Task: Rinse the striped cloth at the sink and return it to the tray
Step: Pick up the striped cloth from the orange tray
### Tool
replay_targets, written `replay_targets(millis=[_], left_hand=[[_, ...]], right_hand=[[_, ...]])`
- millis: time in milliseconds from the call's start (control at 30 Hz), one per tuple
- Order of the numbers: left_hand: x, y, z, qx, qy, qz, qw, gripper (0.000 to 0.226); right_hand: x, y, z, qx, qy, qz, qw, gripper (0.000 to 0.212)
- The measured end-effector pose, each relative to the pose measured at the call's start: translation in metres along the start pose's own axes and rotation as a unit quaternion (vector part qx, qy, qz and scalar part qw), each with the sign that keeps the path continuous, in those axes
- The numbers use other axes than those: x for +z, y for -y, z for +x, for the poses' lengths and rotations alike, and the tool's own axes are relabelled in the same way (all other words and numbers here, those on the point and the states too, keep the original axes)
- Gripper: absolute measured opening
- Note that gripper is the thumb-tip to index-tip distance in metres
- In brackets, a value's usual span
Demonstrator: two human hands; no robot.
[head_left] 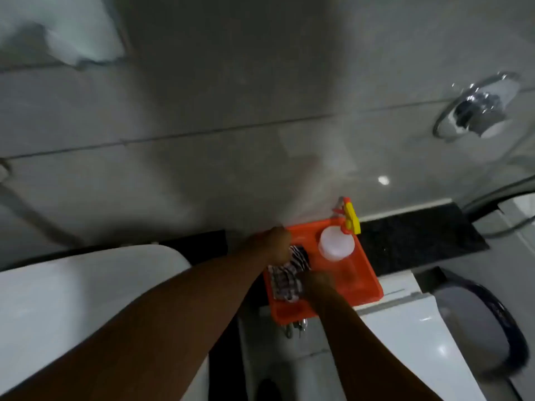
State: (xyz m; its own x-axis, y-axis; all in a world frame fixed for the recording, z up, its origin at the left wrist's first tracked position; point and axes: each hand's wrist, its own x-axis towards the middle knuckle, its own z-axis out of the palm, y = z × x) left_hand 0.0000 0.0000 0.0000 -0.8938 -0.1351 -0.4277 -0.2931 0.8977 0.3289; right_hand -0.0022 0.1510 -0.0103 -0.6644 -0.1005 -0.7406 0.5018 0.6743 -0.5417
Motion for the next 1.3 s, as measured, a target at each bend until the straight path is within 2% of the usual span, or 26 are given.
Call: replay_targets(millis=[67, 100, 200, 300, 400, 567, 667, 733, 833, 900, 1000, 1100, 1167, 1233, 1300], left_hand=[[0.014, 0.001, 0.027, -0.01, 0.012, 0.01, 1.0, 0.021], [0.019, 0.003, 0.034, -0.017, 0.015, 0.028, 0.999, 0.016], [0.035, 0.001, 0.05, -0.033, 0.064, 0.069, 0.995, 0.02], [0.051, 0.001, 0.064, -0.043, 0.105, 0.057, 0.992, 0.028], [0.057, 0.005, 0.072, -0.065, 0.118, 0.016, 0.991, 0.033], [0.047, 0.011, 0.072, -0.085, 0.138, -0.084, 0.983, 0.033], [0.027, 0.017, 0.058, -0.111, 0.144, -0.175, 0.968, 0.024], [0.01, 0.021, 0.043, -0.13, 0.141, -0.259, 0.947, 0.026], [-0.02, 0.027, 0.017, -0.157, 0.123, -0.357, 0.912, 0.056], [-0.046, 0.031, -0.007, -0.147, 0.114, -0.404, 0.896, 0.067], [-0.086, 0.038, -0.05, -0.127, 0.096, -0.468, 0.869, 0.059], [-0.125, 0.046, -0.098, -0.129, 0.027, -0.514, 0.848, 0.057], [-0.155, 0.058, -0.135, -0.13, -0.022, -0.508, 0.851, 0.049], [-0.183, 0.072, -0.174, -0.139, -0.068, -0.445, 0.882, 0.046], [-0.209, 0.091, -0.217, -0.138, -0.137, -0.384, 0.903, 0.042]], right_hand=[[0.01, -0.016, 0.034, 0.025, -0.001, -0.049, 0.999, 0.046], [0.012, -0.019, 0.042, 0.029, 0.001, -0.078, 0.997, 0.049], [0.016, -0.026, 0.059, 0.005, -0.042, -0.176, 0.984, 0.04], [0.016, -0.032, 0.077, 0.011, -0.022, -0.111, 0.993, 0.022], [0.013, -0.035, 0.087, 0.013, -0.012, -0.065, 0.998, 0.015], [-0.001, -0.03, 0.09, 0.051, 0.019, 0.028, 0.998, 0.015], [-0.014, -0.021, 0.077, 0.019, 0.02, 0.07, 0.997, 0.007], [-0.023, -0.01, 0.067, -0.006, 0.026, 0.111, 0.993, 0.021], [-0.03, 0.015, 0.037, -0.025, 0.049, 0.12, 0.991, 0.009], [-0.031, 0.036, 0.011, -0.043, 0.048, 0.135, 0.989, 0.018], [-0.027, 0.072, -0.035, -0.103, 0.061, 0.119, 0.986, 0.019], [-0.017, 0.105, -0.082, -0.151, 0.087, 0.125, 0.977, 0.028], [-0.006, 0.128, -0.121, -0.181, 0.111, 0.12, 0.97, 0.034], [0.005, 0.152, -0.162, -0.202, 0.13, 0.118, 0.963, 0.045], [0.023, 0.174, -0.202, -0.228, 0.163, 0.12, 0.952, 0.043]])
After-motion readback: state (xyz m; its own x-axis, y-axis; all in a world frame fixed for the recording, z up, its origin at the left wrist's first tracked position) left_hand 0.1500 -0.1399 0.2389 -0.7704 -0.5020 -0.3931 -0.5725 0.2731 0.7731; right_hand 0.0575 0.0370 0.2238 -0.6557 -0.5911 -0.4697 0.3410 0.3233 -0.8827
